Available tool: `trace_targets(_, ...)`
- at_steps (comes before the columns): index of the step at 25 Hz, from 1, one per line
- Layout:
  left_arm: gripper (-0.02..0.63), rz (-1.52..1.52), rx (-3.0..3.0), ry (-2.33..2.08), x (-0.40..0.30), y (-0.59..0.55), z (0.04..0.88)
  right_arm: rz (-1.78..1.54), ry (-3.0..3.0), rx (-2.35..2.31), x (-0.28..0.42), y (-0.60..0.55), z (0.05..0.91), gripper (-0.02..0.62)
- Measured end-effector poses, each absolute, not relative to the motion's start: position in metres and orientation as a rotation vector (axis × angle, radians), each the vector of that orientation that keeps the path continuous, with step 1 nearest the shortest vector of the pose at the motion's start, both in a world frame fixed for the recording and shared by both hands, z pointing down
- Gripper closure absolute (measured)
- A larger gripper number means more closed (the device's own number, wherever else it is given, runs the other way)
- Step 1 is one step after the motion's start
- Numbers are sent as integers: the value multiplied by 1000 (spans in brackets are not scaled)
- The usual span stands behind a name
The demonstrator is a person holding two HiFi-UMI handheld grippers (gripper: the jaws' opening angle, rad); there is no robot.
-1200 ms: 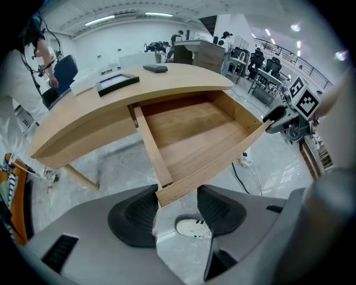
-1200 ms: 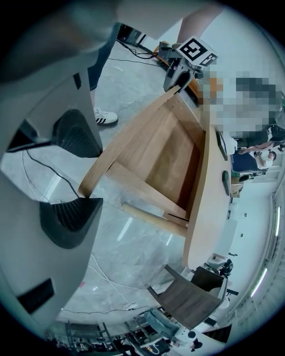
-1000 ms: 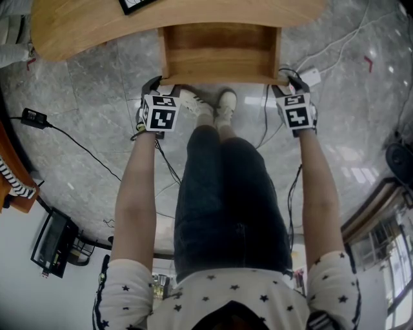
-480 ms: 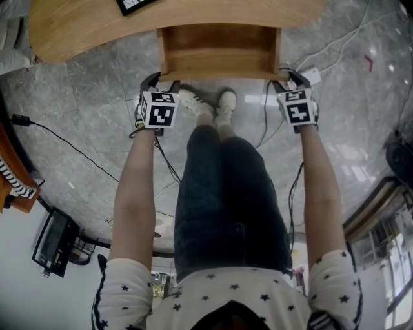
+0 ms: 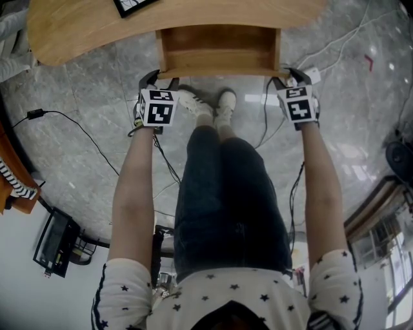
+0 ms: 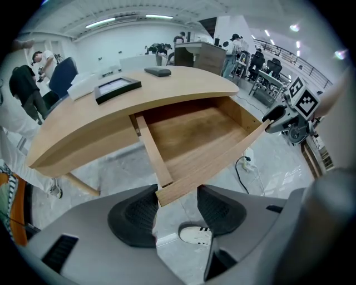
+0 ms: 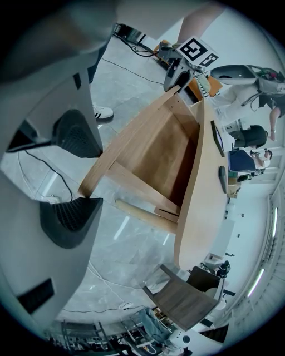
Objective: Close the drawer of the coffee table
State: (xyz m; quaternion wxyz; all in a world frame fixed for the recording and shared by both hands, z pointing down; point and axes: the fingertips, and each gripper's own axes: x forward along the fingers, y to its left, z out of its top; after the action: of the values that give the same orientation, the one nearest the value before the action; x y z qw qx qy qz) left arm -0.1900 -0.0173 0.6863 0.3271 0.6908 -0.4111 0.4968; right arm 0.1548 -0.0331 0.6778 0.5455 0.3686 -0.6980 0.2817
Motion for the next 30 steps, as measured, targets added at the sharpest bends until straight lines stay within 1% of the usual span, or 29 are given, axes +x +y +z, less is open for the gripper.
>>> trace_targets(30, 376, 1287, 1830, -1103, -191, -57, 685, 649, -1672, 884, 154, -74, 676, 359)
